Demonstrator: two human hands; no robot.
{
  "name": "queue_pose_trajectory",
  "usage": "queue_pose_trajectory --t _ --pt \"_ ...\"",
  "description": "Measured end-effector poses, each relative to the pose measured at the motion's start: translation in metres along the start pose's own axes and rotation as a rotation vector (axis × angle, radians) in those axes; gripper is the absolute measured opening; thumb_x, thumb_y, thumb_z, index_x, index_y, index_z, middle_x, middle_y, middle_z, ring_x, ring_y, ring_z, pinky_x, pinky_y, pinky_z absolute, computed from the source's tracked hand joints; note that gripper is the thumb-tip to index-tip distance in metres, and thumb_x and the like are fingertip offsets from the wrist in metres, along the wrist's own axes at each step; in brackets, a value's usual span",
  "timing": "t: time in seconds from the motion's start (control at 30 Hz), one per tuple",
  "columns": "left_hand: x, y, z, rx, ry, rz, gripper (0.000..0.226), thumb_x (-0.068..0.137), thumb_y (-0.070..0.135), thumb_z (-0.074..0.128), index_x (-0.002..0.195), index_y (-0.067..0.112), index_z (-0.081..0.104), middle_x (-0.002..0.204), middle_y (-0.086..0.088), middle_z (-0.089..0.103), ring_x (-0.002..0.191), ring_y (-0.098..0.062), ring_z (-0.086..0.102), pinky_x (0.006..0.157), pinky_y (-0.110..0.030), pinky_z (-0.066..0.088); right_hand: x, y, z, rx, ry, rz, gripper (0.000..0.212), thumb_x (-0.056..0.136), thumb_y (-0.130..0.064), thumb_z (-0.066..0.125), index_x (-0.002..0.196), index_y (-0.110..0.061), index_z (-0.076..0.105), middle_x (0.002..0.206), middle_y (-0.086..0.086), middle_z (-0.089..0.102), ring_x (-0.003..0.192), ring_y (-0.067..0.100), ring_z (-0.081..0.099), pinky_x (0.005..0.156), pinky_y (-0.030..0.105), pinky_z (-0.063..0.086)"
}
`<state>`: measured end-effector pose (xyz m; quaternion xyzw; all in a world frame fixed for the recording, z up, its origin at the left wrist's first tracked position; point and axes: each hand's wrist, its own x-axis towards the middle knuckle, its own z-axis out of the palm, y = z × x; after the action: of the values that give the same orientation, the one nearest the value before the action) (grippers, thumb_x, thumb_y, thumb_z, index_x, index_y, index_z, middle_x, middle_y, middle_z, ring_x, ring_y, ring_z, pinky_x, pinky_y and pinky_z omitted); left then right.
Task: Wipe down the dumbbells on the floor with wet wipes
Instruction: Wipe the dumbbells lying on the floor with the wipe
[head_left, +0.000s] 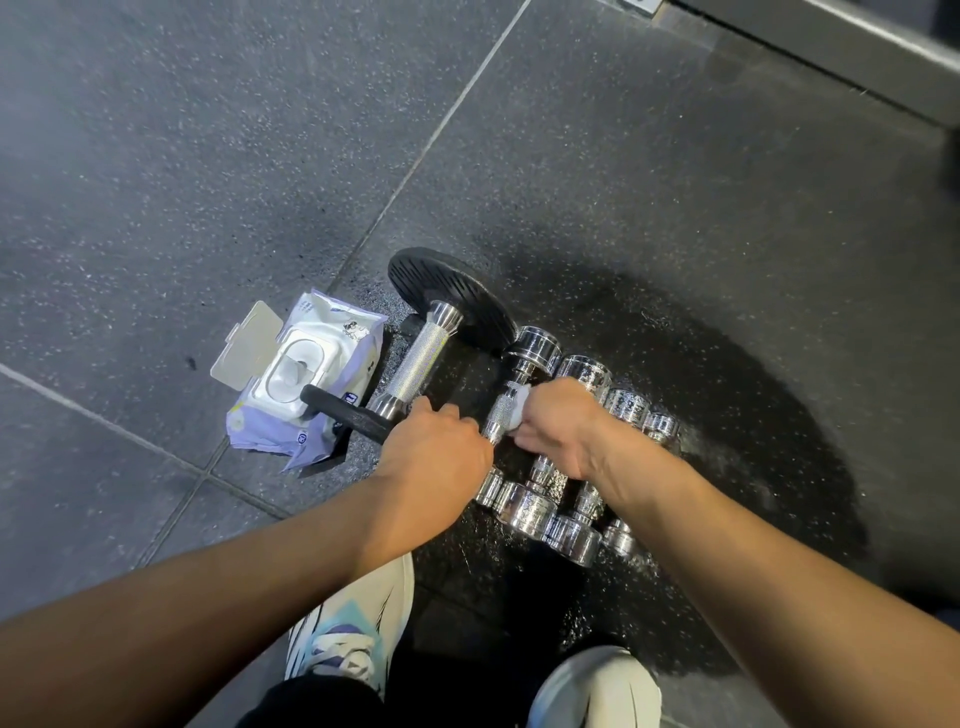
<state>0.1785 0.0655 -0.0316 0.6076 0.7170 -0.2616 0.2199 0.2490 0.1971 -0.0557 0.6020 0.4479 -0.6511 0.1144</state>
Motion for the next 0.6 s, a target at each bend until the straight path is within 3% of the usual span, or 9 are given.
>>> queue_pose_trajectory --t 0.13,0.27,0.33,0.4,0.5,0.53,0.6 --pt "0.001 0.0 0.0 0.001 0.009 0.0 0.034 0.096 0.028 0.064 0.127 0.017 0.059 0.128 -0.005 0.059 0.12 -0.026 0.05 0.099 -0.043 0.038 -0.007 0.015 -0.002 -0.125 -0.148 0.125 0.022 0.101 0.008 0.042 0.115 0.004 0.059 0.113 0.022 0.069 0.088 0.025 0.07 0.073 0.031 0.058" --pt "0.003 -0.001 0.002 -0.004 -0.019 -0.004 0.036 0.093 0.03 0.068 0.127 0.019 0.059 0.128 -0.003 0.059 0.12 -0.026 0.05 0.098 -0.045 0.037 -0.006 0.005 -0.009 0.195 -0.083 0.025 0.03 0.096 0.016 0.045 0.118 0.003 0.062 0.114 0.029 0.063 0.108 0.033 0.066 0.081 0.035 0.059" --pt "0.004 -0.001 0.003 0.004 -0.026 -0.004 0.038 0.093 0.031 0.069 0.127 0.019 0.059 0.127 -0.003 0.059 0.12 -0.025 0.051 0.098 -0.044 0.038 -0.003 0.003 -0.008 0.307 -0.026 -0.077 0.031 0.098 0.013 0.042 0.115 0.0 0.065 0.108 0.013 0.065 0.1 0.021 0.065 0.093 0.038 0.057" --pt "0.004 -0.001 0.003 0.015 -0.028 -0.002 0.04 0.093 0.032 0.069 0.129 0.019 0.058 0.128 -0.004 0.059 0.12 -0.026 0.05 0.098 -0.045 0.038 -0.001 0.01 -0.004 0.072 0.02 -0.197 0.031 0.099 0.008 0.039 0.116 -0.003 0.063 0.114 0.009 0.061 0.088 0.014 0.06 0.094 0.036 0.057" --pt "0.003 -0.001 0.003 0.023 -0.009 0.006 0.04 0.094 0.032 0.067 0.13 0.018 0.057 0.127 -0.005 0.059 0.12 -0.027 0.051 0.099 -0.046 0.038 -0.013 0.031 0.005 -0.582 0.116 -0.526 0.033 0.098 0.007 0.043 0.124 -0.006 0.059 0.113 0.014 0.068 0.079 0.015 0.064 0.062 0.019 0.049" --pt "0.002 0.0 0.003 0.023 -0.001 0.007 0.039 0.094 0.032 0.067 0.129 0.018 0.057 0.126 -0.005 0.059 0.119 -0.027 0.051 0.098 -0.046 0.037 -0.014 0.04 0.005 -0.771 0.153 -0.674 0.034 0.095 0.008 0.047 0.124 -0.006 0.059 0.113 0.015 0.067 0.084 0.02 0.065 0.064 0.019 0.05" --pt "0.001 0.0 0.003 0.027 0.007 0.01 0.038 0.095 0.032 0.066 0.128 0.018 0.057 0.125 -0.004 0.06 0.118 -0.026 0.051 0.097 -0.045 0.038 -0.014 0.054 0.004 -1.175 0.205 -0.852 0.045 0.093 0.005 0.051 0.137 -0.004 0.053 0.129 0.015 0.056 0.108 0.029 0.056 0.09 0.031 0.05"
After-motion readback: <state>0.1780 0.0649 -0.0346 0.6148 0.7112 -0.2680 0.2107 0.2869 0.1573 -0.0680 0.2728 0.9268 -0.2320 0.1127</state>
